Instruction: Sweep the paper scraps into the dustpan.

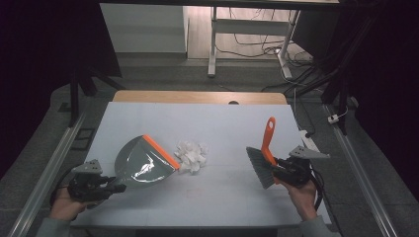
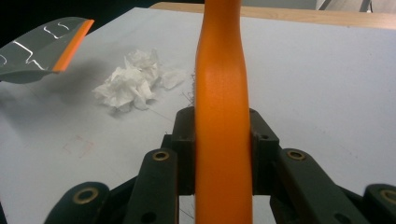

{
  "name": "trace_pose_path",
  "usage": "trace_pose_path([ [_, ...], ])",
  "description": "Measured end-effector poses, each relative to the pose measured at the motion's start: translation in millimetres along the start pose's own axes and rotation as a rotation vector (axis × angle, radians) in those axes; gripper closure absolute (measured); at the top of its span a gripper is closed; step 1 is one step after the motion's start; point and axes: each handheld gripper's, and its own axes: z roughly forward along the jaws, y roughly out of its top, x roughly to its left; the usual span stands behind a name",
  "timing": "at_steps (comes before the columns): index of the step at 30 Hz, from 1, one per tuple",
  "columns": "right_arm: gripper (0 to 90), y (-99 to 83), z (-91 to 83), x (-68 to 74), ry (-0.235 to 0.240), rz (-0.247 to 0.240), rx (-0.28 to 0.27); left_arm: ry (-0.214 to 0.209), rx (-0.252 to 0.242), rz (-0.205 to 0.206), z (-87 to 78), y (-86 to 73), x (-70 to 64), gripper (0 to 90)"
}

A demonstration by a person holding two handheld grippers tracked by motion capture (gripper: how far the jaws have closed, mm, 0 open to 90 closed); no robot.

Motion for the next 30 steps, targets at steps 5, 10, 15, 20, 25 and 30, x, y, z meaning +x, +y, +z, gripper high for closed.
trace_pose_path([
  [5,70.1,4.2,7.1,2.2,0.004,-0.004,0.006,-0.003,0.02,-0.002,1.4,-5.7,0.9,61.4],
  [10,70.1,7.9,13.8,3.0,0.007,0.003,0.007,-0.009,0.047,0.008,5.3,-8.9,-0.1,61.4],
  [15,70.1,13.2,22.6,4.6,0.006,-0.001,0.012,-0.015,0.067,0.014,9.2,-10.7,-0.3,61.4],
  [20,70.1,18.0,33.1,5.2,0.01,0.003,0.018,-0.021,0.082,0.025,12.5,-12.6,-1.6,61.4],
  [25,70.1,22.7,40.9,6.4,0.003,0.006,0.024,-0.026,0.091,0.025,14.2,-15.2,-1.1,61.4],
  [30,70.1,37.3,62.2,6.1,0.016,0.016,0.015,-0.028,0.086,0.027,11.6,-16.4,-1.6,61.5],
])
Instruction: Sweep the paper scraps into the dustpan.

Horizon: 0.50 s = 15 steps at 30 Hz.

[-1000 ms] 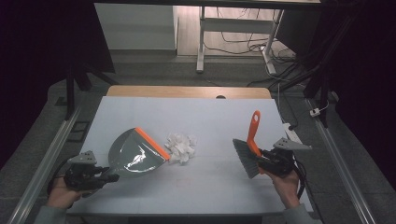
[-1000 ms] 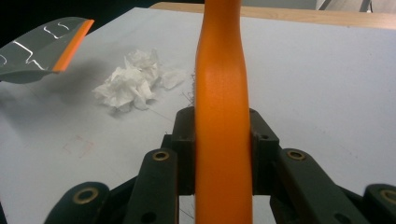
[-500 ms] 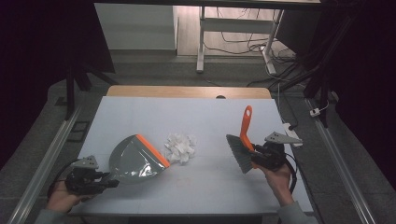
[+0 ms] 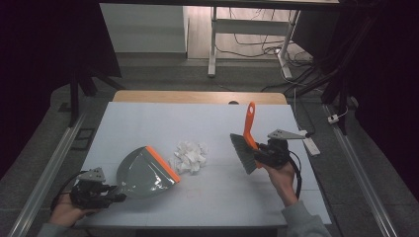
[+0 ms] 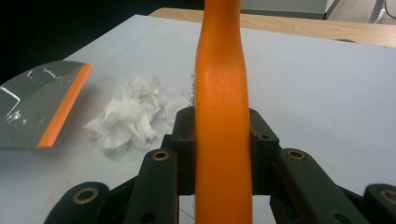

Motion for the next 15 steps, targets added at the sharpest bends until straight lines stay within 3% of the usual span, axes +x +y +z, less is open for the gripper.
trace_pose_path([
  [11,70.1,29.3,42.0,4.0,-0.012,-0.007,0.034,-0.015,0.021,-0.002,4.2,-5.7,-0.9,61.4],
  [15,70.1,37.6,55.9,4.3,-0.023,-0.003,0.044,-0.024,0.034,0.016,6.8,-3.4,-3.1,61.4],
])
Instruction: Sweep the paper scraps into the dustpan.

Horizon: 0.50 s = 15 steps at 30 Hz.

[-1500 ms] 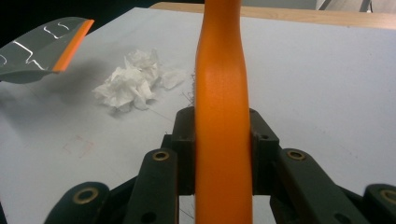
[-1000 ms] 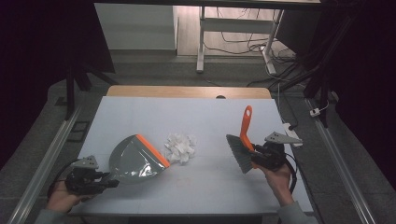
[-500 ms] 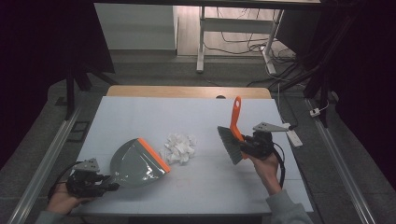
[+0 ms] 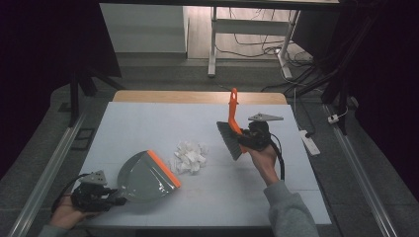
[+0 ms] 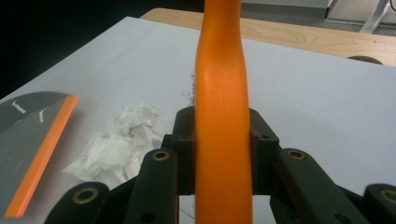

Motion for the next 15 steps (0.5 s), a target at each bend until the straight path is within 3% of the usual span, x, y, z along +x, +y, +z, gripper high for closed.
trace_pose_path([
  [15,70.1,14.1,42.7,2.6,-0.022,0.007,0.063,-0.017,0.024,0.007,4.5,0.4,-0.8,61.4],
])
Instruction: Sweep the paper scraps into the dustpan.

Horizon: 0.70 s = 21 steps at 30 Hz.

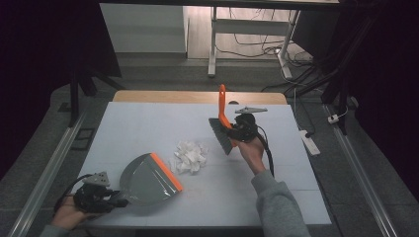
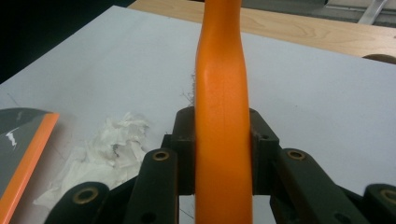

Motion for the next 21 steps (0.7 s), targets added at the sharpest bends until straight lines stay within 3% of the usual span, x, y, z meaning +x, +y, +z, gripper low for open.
trace_pose_path([
  [13,70.1,4.3,30.3,8.6,-0.011,-0.015,0.056,0.0,0.02,-0.002,4.3,1.7,1.1,61.4],
  [21,70.1,3.4,36.6,11.3,-0.026,-0.034,0.084,0.014,0.016,-0.022,2.2,1.3,2.8,61.4],
])
